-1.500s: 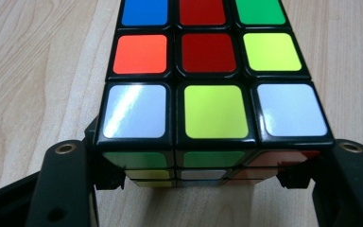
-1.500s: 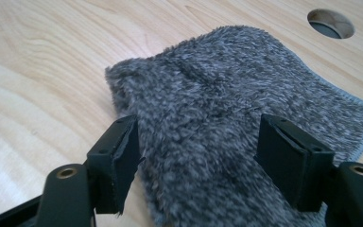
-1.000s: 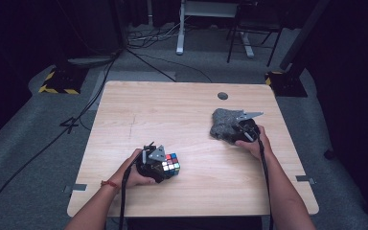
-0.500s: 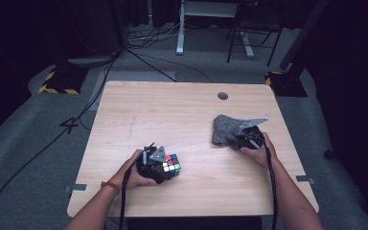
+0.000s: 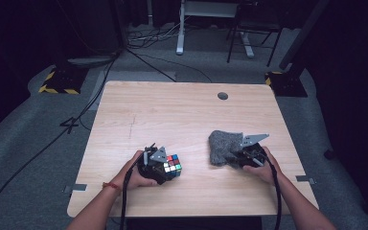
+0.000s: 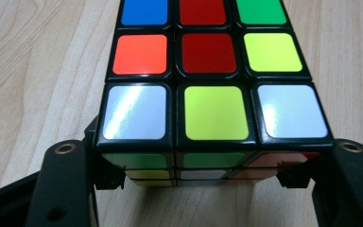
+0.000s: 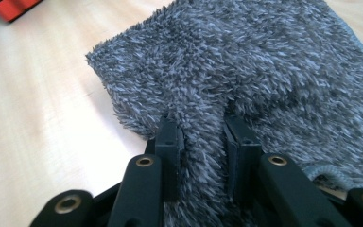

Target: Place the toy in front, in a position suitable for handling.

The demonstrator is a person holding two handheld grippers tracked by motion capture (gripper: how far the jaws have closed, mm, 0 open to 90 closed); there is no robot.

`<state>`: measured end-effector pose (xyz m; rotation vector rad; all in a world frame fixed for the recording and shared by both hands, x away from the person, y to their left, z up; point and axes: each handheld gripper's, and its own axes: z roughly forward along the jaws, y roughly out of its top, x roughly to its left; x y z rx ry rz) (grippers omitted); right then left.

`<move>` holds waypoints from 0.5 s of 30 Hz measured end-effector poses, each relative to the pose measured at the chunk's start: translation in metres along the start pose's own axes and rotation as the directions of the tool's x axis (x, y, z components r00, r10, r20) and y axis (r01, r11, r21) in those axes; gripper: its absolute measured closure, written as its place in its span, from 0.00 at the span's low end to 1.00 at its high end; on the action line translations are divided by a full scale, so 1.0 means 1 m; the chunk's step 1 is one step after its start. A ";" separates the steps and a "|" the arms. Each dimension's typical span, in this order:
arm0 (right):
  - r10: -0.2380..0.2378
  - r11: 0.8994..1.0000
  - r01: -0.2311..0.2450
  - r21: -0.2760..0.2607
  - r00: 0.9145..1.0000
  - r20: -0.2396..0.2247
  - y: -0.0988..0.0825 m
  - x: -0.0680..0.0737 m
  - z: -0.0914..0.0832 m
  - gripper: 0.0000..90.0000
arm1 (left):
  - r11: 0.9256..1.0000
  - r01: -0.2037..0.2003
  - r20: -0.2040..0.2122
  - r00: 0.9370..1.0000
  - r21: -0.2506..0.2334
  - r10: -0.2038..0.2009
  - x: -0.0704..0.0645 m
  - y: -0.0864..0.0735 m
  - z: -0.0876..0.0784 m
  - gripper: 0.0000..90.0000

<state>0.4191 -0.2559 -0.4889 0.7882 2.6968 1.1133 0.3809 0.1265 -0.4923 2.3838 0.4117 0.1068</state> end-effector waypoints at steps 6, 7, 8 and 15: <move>-0.054 0.999 0.053 -0.009 0.998 -0.020 -0.010 0.016 -0.009 0.82 | 1.000 -0.014 0.006 1.000 -0.013 0.014 -0.003 0.006 0.007 0.38; -0.054 0.999 0.053 -0.009 0.998 -0.020 -0.010 0.016 -0.009 0.82 | 1.000 -0.011 0.010 1.000 -0.018 0.011 -0.004 0.007 0.007 0.38; -0.064 0.998 0.063 -0.010 0.998 -0.014 -0.010 0.016 -0.010 0.83 | 0.999 -0.012 0.012 1.000 -0.030 0.012 -0.004 0.008 0.006 0.38; -0.054 0.998 0.054 -0.018 0.998 -0.009 -0.011 0.013 -0.011 0.83 | 0.998 -0.041 0.001 0.999 -0.050 0.041 -0.005 0.022 0.006 0.38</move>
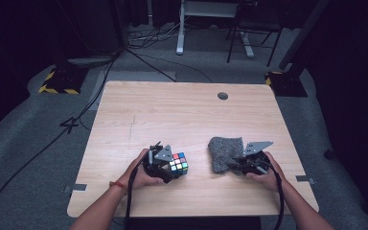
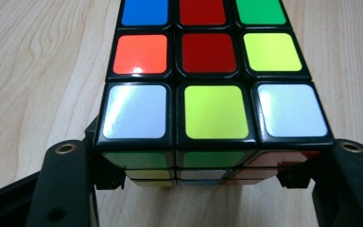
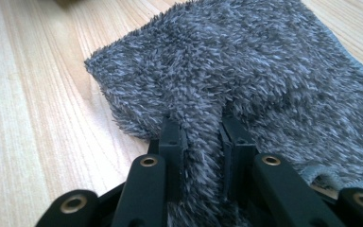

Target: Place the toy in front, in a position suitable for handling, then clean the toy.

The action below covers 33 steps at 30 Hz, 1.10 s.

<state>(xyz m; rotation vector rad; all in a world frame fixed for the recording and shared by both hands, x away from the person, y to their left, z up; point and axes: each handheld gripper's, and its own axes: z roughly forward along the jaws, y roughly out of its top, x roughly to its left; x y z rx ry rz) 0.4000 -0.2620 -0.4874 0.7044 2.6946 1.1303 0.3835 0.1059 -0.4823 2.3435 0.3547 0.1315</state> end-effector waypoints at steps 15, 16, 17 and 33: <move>0.009 0.998 -0.007 -0.055 0.999 0.042 0.011 -0.014 -0.009 0.84 | 0.999 -0.012 -0.030 0.999 -0.034 0.011 0.043 0.033 0.015 0.38; 0.009 0.998 -0.007 -0.055 0.999 0.042 0.011 -0.014 -0.009 0.84 | 0.999 -0.017 -0.027 0.999 -0.036 0.016 0.044 0.036 0.017 0.38; 0.004 0.998 -0.001 -0.059 0.999 0.051 0.015 -0.015 -0.011 0.84 | 0.999 -0.014 -0.023 1.000 -0.040 0.013 0.045 0.038 0.019 0.38; 0.039 0.989 -0.028 -0.145 0.997 0.073 0.028 -0.020 -0.027 0.84 | 0.998 -0.063 -0.017 0.998 -0.021 0.062 0.042 0.051 0.023 0.38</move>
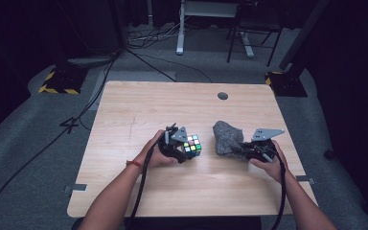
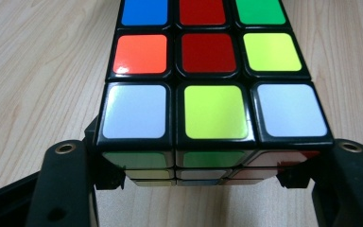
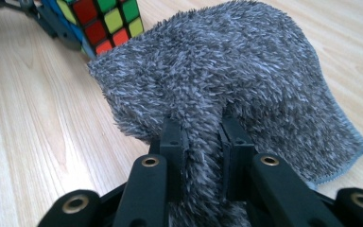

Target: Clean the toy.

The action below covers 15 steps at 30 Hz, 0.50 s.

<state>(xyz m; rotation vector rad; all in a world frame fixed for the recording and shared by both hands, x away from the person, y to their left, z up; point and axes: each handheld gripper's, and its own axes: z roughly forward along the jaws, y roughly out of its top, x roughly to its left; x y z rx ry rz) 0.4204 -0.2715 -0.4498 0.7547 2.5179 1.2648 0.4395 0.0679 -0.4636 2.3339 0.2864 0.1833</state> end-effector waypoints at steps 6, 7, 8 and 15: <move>-0.020 1.000 0.020 -0.012 1.000 -0.001 0.010 0.003 -0.003 0.84 | 1.000 -0.012 0.002 1.000 0.003 0.012 0.001 0.007 0.000 0.38; -0.023 1.000 0.023 -0.015 1.000 0.003 0.012 0.003 -0.005 0.84 | 1.000 -0.010 0.003 1.000 0.001 0.010 0.000 0.008 0.001 0.38; -0.023 0.999 0.023 -0.024 1.000 0.001 0.014 0.004 -0.006 0.84 | 1.000 -0.014 0.003 1.000 0.003 0.014 0.000 0.009 0.001 0.38; -0.066 0.997 0.065 -0.044 0.998 -0.020 0.036 0.014 -0.006 0.84 | 0.999 -0.036 0.003 0.999 0.010 0.036 -0.010 0.017 0.008 0.38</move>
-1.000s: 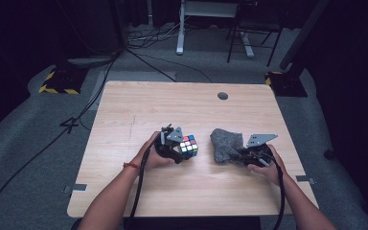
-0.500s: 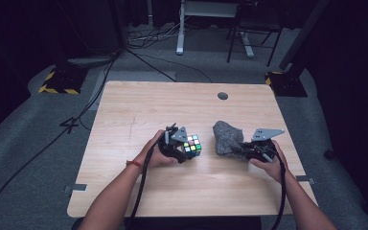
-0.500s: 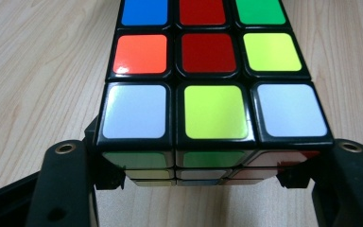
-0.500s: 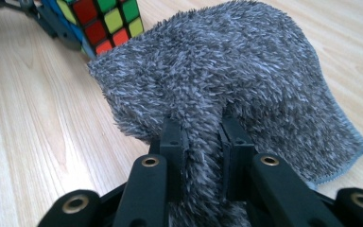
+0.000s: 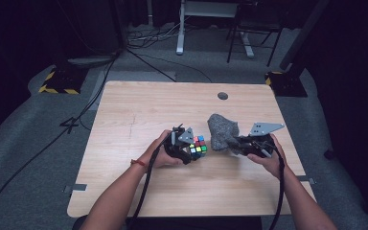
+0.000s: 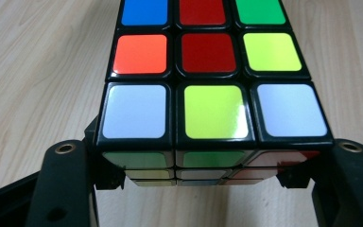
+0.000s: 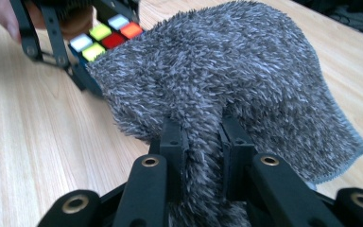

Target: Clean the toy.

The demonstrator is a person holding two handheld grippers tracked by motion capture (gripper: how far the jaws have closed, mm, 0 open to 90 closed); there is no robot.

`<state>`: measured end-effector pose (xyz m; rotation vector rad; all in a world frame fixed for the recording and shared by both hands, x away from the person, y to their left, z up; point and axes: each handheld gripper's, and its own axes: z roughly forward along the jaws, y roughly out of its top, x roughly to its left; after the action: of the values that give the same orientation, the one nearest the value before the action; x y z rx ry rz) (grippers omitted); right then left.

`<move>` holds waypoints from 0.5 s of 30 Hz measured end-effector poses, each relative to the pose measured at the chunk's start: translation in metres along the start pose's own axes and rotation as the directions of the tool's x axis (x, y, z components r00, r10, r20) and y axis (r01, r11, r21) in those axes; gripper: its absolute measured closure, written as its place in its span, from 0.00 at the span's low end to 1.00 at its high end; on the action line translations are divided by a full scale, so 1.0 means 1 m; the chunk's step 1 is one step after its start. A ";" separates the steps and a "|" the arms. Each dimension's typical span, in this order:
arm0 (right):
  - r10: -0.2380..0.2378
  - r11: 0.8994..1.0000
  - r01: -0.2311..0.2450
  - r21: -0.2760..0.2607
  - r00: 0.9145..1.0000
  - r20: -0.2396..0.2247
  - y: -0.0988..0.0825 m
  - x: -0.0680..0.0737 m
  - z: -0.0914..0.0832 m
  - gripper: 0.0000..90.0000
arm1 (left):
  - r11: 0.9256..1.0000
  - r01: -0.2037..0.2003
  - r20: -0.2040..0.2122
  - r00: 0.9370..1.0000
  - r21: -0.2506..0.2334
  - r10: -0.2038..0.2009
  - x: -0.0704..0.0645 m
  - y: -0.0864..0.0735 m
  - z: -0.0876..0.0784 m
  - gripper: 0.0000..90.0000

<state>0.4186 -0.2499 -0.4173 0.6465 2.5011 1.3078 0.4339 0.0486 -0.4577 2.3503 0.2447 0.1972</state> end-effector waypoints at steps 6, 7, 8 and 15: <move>-0.017 1.000 0.017 -0.008 0.999 -0.037 0.010 0.013 0.008 0.84 | 1.000 -0.011 -0.009 1.000 0.017 0.012 -0.006 0.004 0.007 0.38; -0.027 1.000 0.027 -0.003 0.999 -0.043 0.012 0.016 0.009 0.84 | 1.000 -0.012 -0.006 1.000 0.016 0.012 -0.006 0.004 0.008 0.38; -0.035 0.999 0.035 0.000 0.998 -0.046 0.014 0.018 0.011 0.84 | 1.000 -0.009 -0.002 1.000 0.015 0.009 -0.006 0.004 0.009 0.38; -0.075 0.996 0.078 0.043 0.995 -0.064 0.024 0.035 0.029 0.83 | 0.999 -0.021 -0.017 1.000 0.025 0.022 -0.010 0.008 0.012 0.38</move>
<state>0.4060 -0.2004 -0.4144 0.5214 2.5846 1.2660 0.4271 0.0327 -0.4613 2.3773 0.2316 0.2261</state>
